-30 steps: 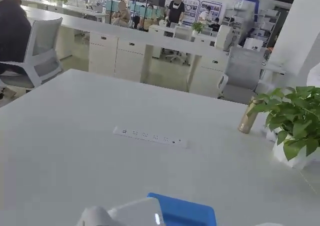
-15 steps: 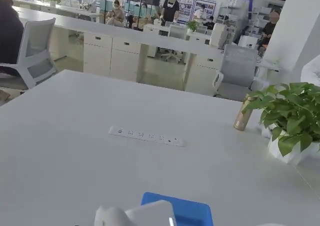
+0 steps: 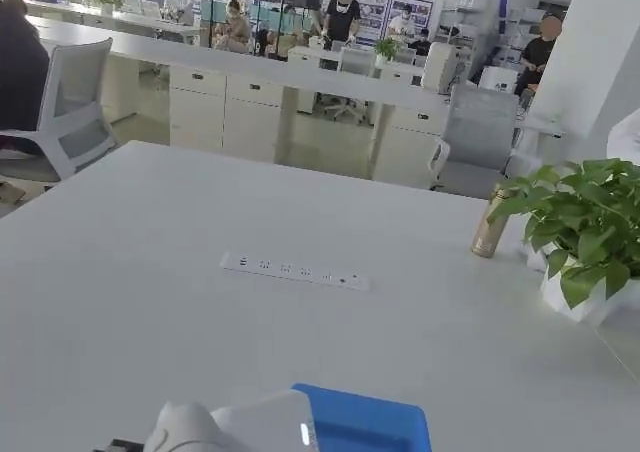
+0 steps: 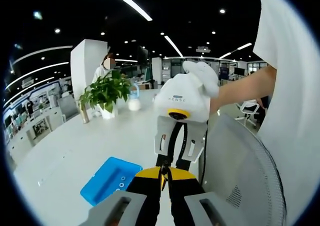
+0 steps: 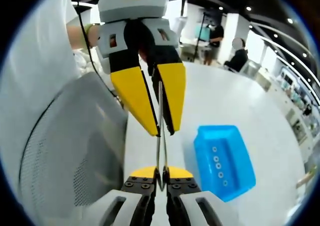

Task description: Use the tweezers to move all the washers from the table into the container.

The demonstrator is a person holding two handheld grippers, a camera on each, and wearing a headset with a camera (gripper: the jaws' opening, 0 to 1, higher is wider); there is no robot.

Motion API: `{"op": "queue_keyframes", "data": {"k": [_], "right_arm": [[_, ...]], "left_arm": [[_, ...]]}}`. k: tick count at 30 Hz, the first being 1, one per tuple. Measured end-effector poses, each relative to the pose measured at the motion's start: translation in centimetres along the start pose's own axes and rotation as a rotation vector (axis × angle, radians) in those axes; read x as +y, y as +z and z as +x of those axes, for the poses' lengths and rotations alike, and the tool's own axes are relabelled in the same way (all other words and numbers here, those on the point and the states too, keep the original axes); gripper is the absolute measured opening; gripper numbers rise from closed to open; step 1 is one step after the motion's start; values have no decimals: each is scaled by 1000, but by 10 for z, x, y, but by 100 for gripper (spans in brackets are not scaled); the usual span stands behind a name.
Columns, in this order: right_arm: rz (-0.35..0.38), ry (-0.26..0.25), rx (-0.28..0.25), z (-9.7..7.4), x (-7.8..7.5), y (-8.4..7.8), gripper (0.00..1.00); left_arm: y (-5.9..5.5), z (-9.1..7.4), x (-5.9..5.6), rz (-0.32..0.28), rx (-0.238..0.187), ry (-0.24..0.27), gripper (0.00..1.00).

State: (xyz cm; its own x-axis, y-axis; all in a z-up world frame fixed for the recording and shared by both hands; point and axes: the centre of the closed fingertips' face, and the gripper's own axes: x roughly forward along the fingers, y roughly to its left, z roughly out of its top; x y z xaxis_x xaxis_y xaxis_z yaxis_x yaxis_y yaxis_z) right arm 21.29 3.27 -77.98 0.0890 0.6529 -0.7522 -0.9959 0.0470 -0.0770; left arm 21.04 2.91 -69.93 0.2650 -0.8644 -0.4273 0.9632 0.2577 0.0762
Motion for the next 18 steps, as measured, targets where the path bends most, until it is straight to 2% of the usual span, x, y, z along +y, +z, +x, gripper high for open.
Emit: {"op": "queue_keyframes", "data": {"k": [2,5,9,11,18], "right_arm": [[-5,-5,7,0,-1,-1,2],[-5,-9,3,-1,-1,-1,2],[-12,-10,26,-1,-1,-6,2],[-13,-10,32,-1,-2,-7,2],[-8,-14,43,6,-3,-14,3]], "left_arm": [[-4,-2,2,24,22,9,4],[-6,-6,4,9,27,6,5],[-5,-9,5,-3,23,3,3],[-5,-10,5,9,29,-1,0],[-12,-5,2,-20,67,-33,0]]}}
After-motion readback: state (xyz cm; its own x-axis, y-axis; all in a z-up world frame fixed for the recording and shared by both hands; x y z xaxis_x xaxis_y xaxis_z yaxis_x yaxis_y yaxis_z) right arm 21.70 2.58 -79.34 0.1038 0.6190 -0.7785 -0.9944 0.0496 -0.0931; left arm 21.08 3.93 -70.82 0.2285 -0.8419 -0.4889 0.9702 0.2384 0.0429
